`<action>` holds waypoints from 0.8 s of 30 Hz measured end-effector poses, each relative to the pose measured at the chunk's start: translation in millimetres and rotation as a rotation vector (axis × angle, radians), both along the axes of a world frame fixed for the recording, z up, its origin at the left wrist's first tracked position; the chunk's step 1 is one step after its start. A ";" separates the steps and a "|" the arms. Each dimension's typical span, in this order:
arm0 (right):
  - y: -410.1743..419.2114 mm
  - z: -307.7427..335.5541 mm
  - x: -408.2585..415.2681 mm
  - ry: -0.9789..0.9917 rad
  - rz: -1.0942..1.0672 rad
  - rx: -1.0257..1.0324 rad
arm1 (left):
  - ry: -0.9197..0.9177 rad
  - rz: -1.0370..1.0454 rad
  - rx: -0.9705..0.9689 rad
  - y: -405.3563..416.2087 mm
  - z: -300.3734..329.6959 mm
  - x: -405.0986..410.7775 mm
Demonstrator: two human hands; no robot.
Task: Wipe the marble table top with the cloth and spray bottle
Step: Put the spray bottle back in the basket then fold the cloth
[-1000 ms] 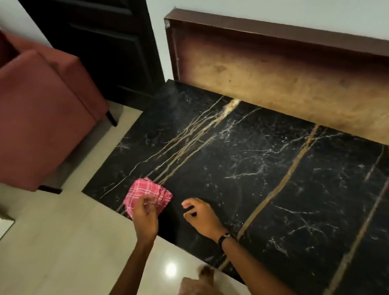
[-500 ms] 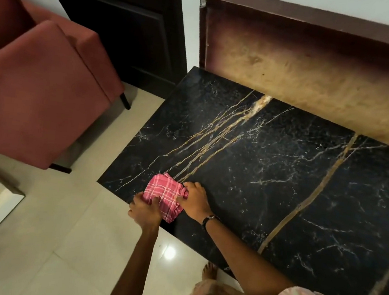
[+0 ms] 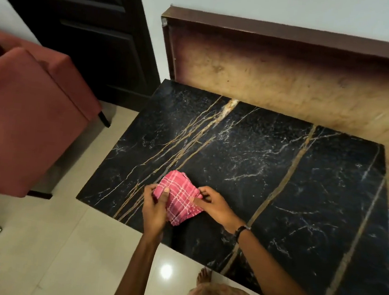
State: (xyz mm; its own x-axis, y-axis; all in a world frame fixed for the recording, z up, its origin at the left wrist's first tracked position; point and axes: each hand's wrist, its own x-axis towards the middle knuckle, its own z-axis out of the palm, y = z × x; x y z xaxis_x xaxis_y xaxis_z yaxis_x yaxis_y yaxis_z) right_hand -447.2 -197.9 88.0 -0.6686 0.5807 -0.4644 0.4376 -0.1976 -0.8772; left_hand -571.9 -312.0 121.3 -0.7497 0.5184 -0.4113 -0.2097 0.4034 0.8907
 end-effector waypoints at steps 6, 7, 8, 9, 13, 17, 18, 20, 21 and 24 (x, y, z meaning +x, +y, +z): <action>32.6 34.8 99.9 0.183 -0.178 -0.268 | -0.332 -0.248 0.133 43.5 31.2 69.9; 35.9 38.0 117.5 0.247 -0.213 -0.355 | -0.373 -0.284 0.143 52.6 33.8 85.5; 39.1 40.6 136.8 0.308 -0.260 -0.431 | -0.410 -0.314 0.159 61.8 36.3 103.2; 41.4 42.5 155.9 0.364 -0.302 -0.488 | -0.438 -0.339 0.171 71.4 40.2 121.7; 46.7 42.2 235.7 0.469 -0.483 -0.545 | -0.494 -0.389 0.159 106.2 46.6 196.4; 57.4 43.6 326.6 0.414 -0.639 -0.459 | -0.480 -0.458 0.116 132.1 41.2 278.9; 61.5 44.7 351.2 0.394 -0.676 -0.434 | -0.491 -0.474 0.106 138.6 38.6 302.6; 69.0 45.8 397.8 0.372 -0.728 -0.380 | -0.516 -0.501 0.090 152.0 34.8 349.3; 72.6 46.0 423.6 0.365 -0.750 -0.358 | -0.529 -0.507 0.083 160.1 32.3 375.8; 79.0 44.4 495.6 0.309 -0.824 -0.299 | -0.567 -0.519 0.066 179.2 24.0 449.5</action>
